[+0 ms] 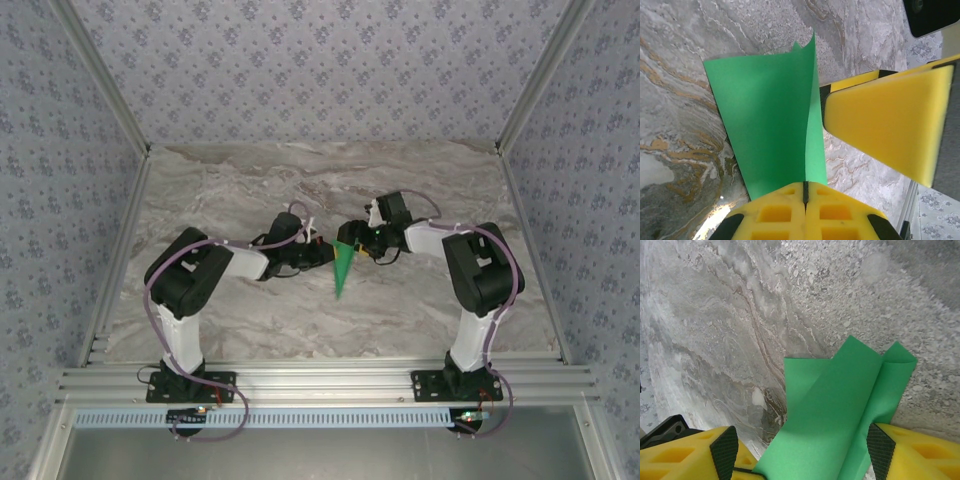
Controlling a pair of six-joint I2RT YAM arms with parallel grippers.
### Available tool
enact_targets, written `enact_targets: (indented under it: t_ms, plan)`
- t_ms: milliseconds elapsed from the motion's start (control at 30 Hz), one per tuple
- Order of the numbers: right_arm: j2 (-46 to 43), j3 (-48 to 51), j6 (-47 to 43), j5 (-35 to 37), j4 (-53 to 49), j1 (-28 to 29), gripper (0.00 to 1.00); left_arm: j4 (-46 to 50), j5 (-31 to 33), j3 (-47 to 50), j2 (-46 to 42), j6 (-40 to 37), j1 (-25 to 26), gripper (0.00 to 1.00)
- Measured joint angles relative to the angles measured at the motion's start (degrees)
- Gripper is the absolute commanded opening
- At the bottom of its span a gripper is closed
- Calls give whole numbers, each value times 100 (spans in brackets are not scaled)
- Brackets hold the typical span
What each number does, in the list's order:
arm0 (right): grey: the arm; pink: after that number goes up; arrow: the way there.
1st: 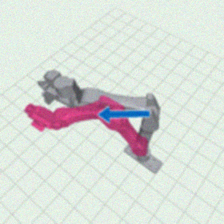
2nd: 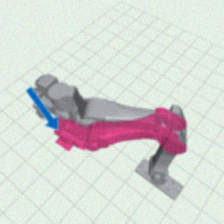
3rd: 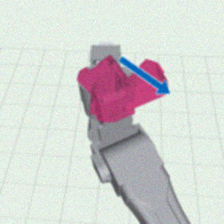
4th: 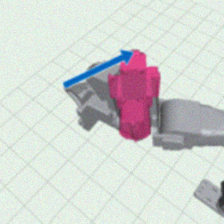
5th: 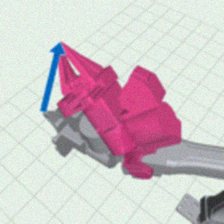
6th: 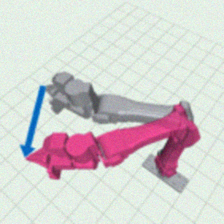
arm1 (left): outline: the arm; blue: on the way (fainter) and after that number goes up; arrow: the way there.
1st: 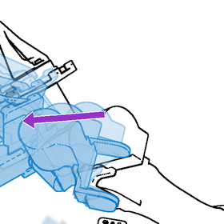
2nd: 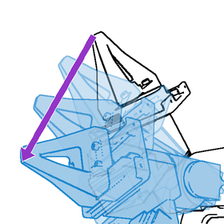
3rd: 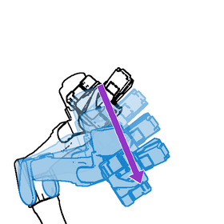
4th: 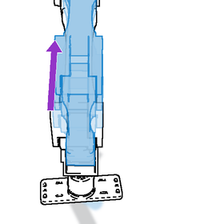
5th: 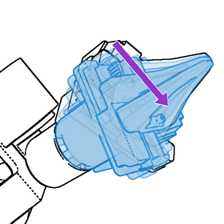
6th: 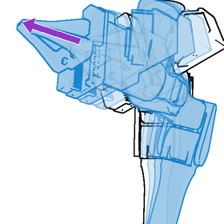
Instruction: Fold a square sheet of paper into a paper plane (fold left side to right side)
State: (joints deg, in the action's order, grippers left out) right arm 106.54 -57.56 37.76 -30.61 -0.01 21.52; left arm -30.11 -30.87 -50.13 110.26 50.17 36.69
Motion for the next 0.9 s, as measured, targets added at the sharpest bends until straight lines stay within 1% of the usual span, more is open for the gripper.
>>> enact_targets:
  t_ms: [300, 900]
  plan:
    - [105, -289, -291, 140, -496, 72, 74, 238, -48, -184, 138, -216, -35, 0]
    - [109, -313, -398, 184, -555, 92, 74, 334, -107, -282, 391, -323, -70, 0]
